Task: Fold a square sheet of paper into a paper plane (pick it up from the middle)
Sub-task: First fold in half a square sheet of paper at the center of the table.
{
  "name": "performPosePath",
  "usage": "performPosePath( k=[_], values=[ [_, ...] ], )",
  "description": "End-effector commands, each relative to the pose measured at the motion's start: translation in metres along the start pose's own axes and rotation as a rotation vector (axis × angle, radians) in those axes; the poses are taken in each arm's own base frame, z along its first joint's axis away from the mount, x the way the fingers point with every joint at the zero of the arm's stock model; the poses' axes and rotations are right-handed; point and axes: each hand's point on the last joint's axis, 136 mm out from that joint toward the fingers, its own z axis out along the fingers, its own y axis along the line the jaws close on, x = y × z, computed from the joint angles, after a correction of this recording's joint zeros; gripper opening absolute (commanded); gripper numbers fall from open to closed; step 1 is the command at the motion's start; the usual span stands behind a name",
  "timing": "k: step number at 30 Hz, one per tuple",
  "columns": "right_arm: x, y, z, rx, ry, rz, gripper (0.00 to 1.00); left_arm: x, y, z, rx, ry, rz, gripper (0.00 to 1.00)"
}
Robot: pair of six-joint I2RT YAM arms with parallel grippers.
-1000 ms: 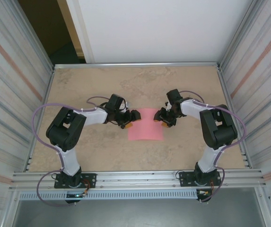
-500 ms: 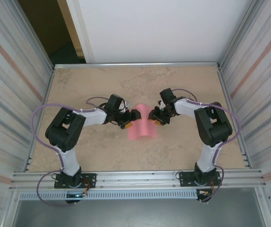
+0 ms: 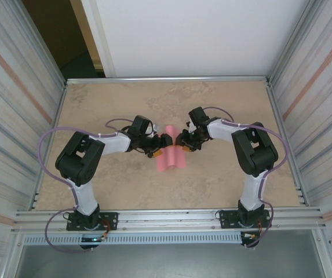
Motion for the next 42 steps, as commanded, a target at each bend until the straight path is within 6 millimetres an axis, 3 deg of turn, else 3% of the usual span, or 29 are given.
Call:
performPosePath(
  k=[1,6,9,18,21,25,30,38,42],
  values=[
    [0.013,0.004,0.019,-0.009,0.061,-0.003,0.4,0.008,0.031,-0.004,-0.125,0.018,-0.042,0.82],
    [0.017,0.006,0.022,-0.017,0.071,0.001,0.4,0.01,0.037,-0.003,-0.156,0.029,-0.047,0.77],
    [0.014,0.006,0.014,-0.022,0.049,0.0,0.38,0.009,0.038,-0.004,-0.163,0.027,-0.047,0.68],
    [-0.015,0.001,-0.052,-0.1,-0.146,0.01,0.41,-0.008,0.018,-0.022,-0.11,-0.038,0.03,0.43],
    [-0.023,0.002,-0.076,-0.16,-0.212,0.008,0.46,-0.017,0.002,-0.033,-0.05,-0.07,0.07,0.37],
    [-0.031,0.011,-0.103,-0.282,-0.271,0.001,0.54,-0.029,-0.033,-0.056,0.093,-0.109,0.14,0.33],
    [-0.037,0.039,-0.13,-0.448,-0.283,-0.059,0.7,-0.041,-0.084,-0.09,0.316,-0.128,0.204,0.31],
    [-0.042,0.081,-0.144,-0.591,-0.246,-0.153,0.83,-0.043,-0.135,-0.12,0.514,-0.08,0.262,0.31],
    [-0.04,0.096,-0.139,-0.626,-0.204,-0.19,0.86,-0.042,-0.145,-0.125,0.54,-0.061,0.282,0.31]
  ],
)
